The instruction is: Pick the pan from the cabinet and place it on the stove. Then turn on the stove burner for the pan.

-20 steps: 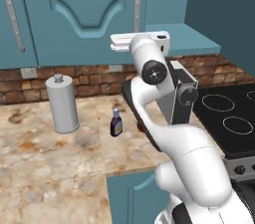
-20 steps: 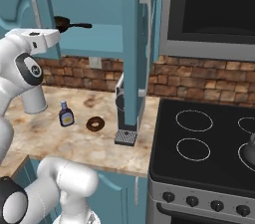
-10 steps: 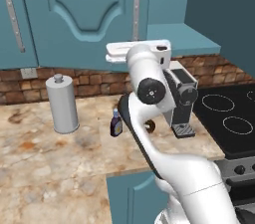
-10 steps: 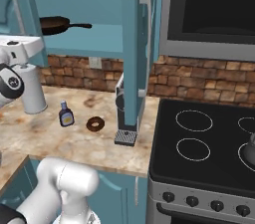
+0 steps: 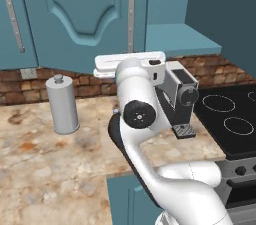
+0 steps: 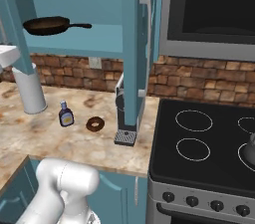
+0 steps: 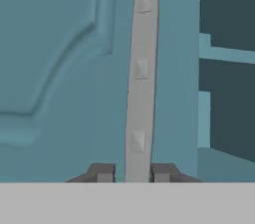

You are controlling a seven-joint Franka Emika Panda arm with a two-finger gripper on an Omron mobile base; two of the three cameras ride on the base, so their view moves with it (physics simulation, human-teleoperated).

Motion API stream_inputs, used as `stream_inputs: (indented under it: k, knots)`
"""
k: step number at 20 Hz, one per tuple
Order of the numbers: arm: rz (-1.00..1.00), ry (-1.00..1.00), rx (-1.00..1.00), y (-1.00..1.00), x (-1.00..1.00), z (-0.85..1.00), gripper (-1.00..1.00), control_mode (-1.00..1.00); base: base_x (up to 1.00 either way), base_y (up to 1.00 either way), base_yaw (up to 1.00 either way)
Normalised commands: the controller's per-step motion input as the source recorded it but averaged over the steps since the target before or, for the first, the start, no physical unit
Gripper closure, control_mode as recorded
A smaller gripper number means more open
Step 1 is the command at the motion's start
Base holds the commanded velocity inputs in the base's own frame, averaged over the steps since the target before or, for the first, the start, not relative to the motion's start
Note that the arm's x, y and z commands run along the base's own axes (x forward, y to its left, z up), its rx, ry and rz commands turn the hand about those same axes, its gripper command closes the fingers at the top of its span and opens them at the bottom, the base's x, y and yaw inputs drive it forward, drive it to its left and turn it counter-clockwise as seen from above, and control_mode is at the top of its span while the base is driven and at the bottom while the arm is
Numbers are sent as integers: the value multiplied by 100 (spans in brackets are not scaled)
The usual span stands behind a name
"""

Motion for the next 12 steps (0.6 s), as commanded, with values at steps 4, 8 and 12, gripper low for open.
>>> stream_inputs:
  k: [4,8,12]
  knots:
    - [1,-18,8,-3,-77,3,-100,-100,0,0,0]
    - [1,-17,24,-28,-99,17,-100,-100,0,0,0]
    - [0,-2,35,-55,-79,24,-100,-100,0,0,0]
